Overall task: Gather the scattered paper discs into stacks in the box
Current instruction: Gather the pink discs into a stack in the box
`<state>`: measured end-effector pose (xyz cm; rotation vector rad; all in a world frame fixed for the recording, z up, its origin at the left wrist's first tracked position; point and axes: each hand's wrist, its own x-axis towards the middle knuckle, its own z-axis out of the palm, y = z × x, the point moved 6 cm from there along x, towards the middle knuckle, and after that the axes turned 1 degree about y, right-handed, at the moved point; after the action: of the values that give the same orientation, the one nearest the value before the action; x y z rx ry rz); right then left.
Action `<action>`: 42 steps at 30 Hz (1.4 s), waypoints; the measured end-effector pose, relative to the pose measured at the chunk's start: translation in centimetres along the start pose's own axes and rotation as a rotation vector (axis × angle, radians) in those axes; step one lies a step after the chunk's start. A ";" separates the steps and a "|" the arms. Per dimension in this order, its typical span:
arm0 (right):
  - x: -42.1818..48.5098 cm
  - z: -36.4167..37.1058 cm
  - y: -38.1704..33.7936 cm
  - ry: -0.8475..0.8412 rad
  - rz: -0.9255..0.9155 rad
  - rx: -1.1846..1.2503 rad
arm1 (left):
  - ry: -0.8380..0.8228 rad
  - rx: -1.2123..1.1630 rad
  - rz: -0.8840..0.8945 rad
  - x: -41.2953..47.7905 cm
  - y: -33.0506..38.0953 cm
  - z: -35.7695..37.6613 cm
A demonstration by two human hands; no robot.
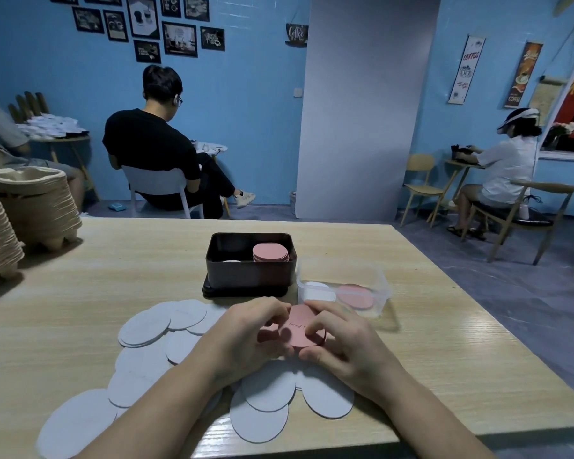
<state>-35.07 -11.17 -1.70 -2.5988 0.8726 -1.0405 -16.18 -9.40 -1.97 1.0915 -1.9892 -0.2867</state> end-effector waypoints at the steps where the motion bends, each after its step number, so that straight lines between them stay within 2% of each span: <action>1: 0.0 0.0 -0.1 -0.003 -0.007 0.000 | -0.003 -0.006 0.002 0.0 0.0 0.1; 8: 0.2 0.4 -0.2 -0.050 -0.045 -0.020 | 0.011 0.057 0.102 0.0 1.2 -0.2; 12: 0.0 0.4 -0.4 -0.050 -0.002 0.020 | 0.011 0.085 0.141 0.0 1.9 -0.6; 20: 0.0 0.0 -0.1 -0.023 0.008 0.012 | -0.017 -0.006 -0.029 -0.3 0.8 -0.3; 23: 0.1 0.3 -0.3 -0.047 -0.014 -0.011 | -0.019 0.010 -0.019 -0.3 0.6 -0.1; 30: 0.1 0.1 -0.1 -0.024 0.034 -0.041 | -0.022 0.138 -0.006 -0.4 0.9 -1.0; 36: 0.0 -0.6 0.3 0.024 0.134 -0.003 | -0.061 0.433 -0.124 -0.6 0.0 -1.7; 42: -0.2 -0.4 0.8 0.020 0.169 0.025 | -0.109 0.439 -0.229 -0.6 -0.3 -1.6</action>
<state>-35.80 -11.67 -1.80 -2.4481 1.0556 -1.0255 -14.59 -8.85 -1.46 1.6162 -2.0796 -0.0236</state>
